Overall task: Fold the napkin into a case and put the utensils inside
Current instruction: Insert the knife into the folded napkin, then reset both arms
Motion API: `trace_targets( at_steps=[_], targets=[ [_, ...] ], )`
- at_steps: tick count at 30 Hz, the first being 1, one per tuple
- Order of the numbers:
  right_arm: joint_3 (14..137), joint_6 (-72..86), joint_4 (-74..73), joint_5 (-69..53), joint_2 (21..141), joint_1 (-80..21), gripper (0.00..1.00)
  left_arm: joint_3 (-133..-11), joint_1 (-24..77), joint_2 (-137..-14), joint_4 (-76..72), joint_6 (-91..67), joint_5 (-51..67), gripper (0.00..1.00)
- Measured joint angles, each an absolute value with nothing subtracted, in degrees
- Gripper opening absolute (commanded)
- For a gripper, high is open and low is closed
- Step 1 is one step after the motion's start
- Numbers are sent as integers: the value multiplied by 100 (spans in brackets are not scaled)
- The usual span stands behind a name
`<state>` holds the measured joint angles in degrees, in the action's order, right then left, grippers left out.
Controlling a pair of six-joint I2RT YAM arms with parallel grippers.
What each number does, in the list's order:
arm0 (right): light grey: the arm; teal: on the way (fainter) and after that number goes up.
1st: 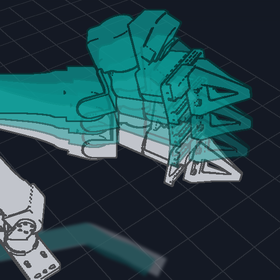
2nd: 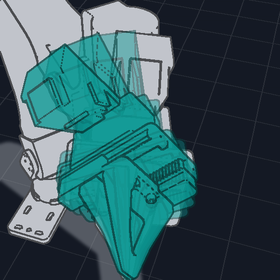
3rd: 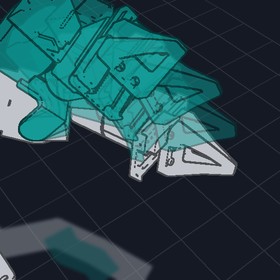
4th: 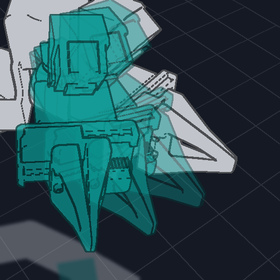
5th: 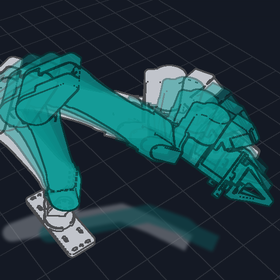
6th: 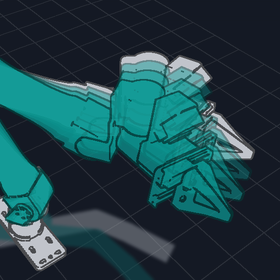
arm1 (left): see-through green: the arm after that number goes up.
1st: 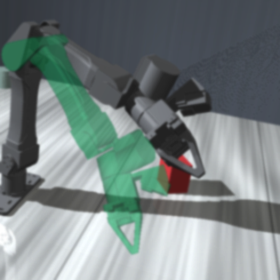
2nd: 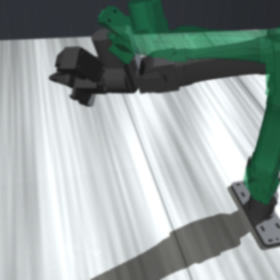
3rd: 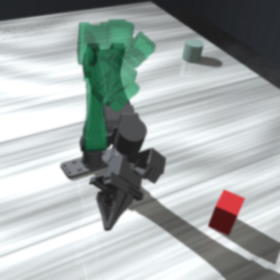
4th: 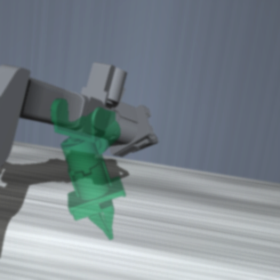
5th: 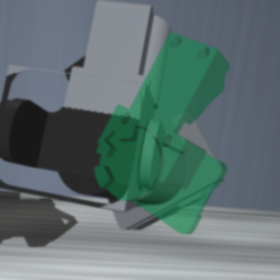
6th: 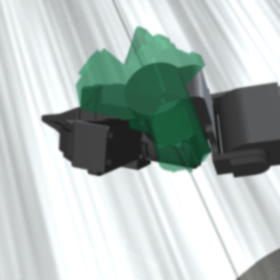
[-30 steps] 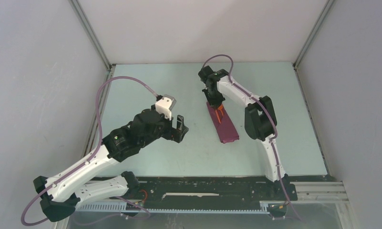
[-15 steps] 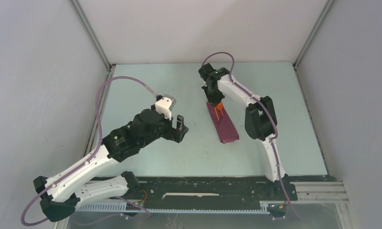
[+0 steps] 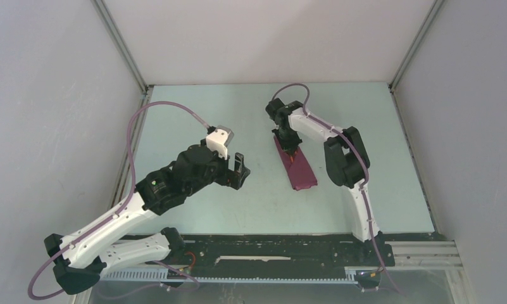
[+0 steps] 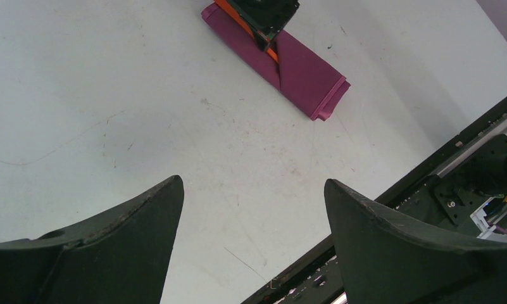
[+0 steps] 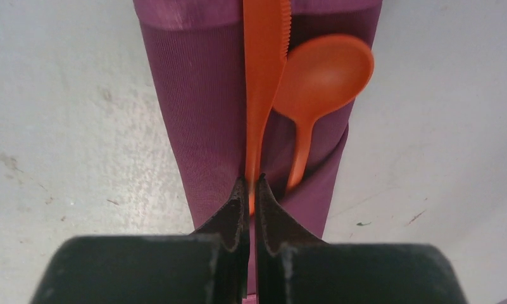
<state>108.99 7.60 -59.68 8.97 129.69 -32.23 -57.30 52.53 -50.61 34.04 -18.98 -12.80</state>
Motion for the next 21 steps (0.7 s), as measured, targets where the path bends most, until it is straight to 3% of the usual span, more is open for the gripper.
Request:
trace_targets(
  at_steps=[21],
  targets=[
    [9572,805,-5621,878,12182,-3393,0,-5730,5253,-5061,3404,-1898,-1181,89]
  ],
)
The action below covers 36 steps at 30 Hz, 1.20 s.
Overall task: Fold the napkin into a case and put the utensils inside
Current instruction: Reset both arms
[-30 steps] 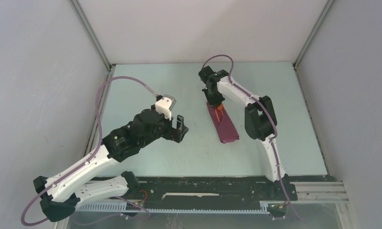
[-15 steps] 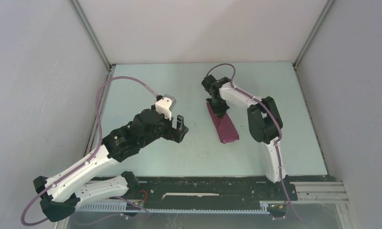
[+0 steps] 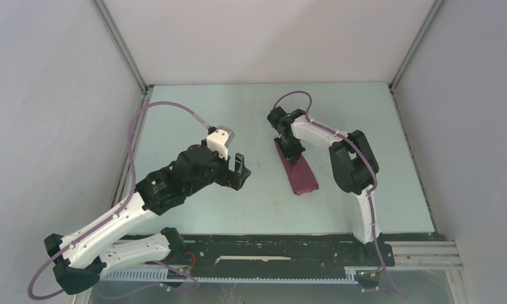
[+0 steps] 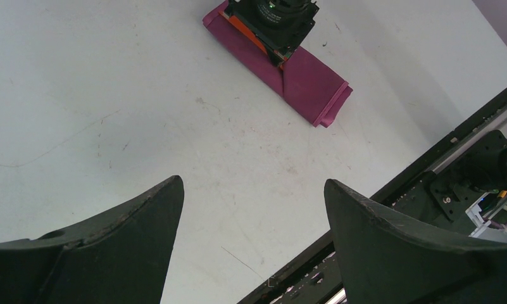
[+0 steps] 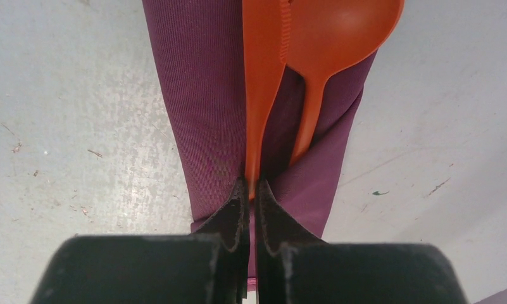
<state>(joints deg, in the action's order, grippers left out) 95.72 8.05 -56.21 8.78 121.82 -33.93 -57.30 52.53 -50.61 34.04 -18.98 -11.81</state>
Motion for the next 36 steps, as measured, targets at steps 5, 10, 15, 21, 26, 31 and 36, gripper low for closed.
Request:
trace_targets(
  at_steps=[5,10,15,21,26,31,36],
  targets=[
    [9537,808,-5561,869,12182,-3402,0,-5730,5253,-5061,3404,-1898,-1179,89],
    [9441,808,-5494,867,12175,-3422,0,-5730,5253,-5061,3404,-1898,-1181,89],
    [9389,808,-5459,851,12169,-3430,0,-5730,5253,-5061,3404,-1898,-1179,89],
    [9327,827,-5417,849,12130,-3439,18,-5730,5253,-5063,3404,-1898,-1179,89],
    [9327,945,-5459,821,11996,-3479,44,-5730,5251,-5065,3404,-1898,-1181,89],
    [9343,1070,-5623,764,11511,-3577,55,-5730,5078,-5124,3406,-1898,-1170,87],
    [9413,1197,-5771,701,10484,-3774,100,-5730,4567,-5214,3398,-1909,-1007,87]
  ],
)
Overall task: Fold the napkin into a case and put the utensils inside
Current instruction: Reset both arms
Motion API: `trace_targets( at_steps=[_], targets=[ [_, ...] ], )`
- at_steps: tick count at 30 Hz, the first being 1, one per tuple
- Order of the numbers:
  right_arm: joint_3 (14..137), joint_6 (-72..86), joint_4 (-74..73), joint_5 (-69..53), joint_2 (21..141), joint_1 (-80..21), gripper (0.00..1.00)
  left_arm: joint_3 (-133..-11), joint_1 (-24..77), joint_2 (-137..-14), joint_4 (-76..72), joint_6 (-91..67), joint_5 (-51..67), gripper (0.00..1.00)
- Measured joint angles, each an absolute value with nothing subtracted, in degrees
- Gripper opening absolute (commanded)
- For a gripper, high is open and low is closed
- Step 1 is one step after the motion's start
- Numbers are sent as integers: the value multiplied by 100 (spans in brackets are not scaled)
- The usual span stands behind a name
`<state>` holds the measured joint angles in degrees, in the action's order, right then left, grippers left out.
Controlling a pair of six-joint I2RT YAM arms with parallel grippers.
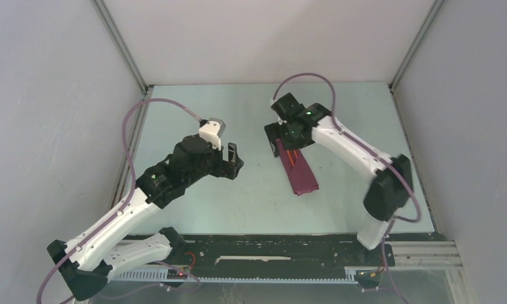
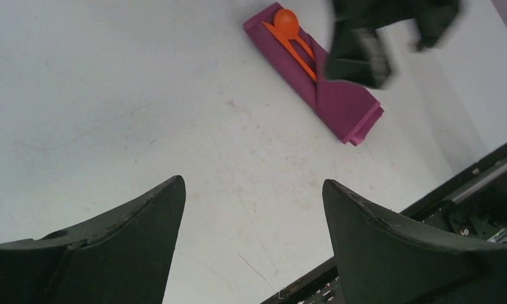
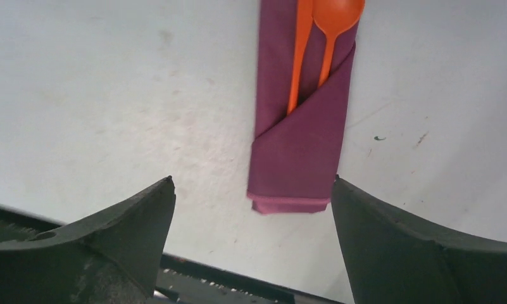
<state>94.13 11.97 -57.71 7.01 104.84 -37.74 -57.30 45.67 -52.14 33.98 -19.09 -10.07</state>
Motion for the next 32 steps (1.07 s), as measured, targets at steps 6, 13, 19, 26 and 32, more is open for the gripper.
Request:
trace_targets(
  at_steps=[6,13,19,26,32],
  targets=[
    [9043,1199,-5382,635,8088,-4226,100,-5594,3822,-5118,3216,-2045,-729,89],
    [8783,1636,-5288,786,5299,-4241,100,-6182,3747,-4471,3262,-2517,-1076,93],
    [8617,1555,-4995,1411,3579,-4241,100,-7155,3745,-3579,3232,-2707,-1855,94],
    [8733,1166,-4615,1872,2812,-4241,100,-8053,3745,-3238,3267,-2628,-2521,95],
    [8659,864,-4403,2108,2528,-4239,100,-8471,3745,-3168,3441,-2414,-2840,96]
  ],
)
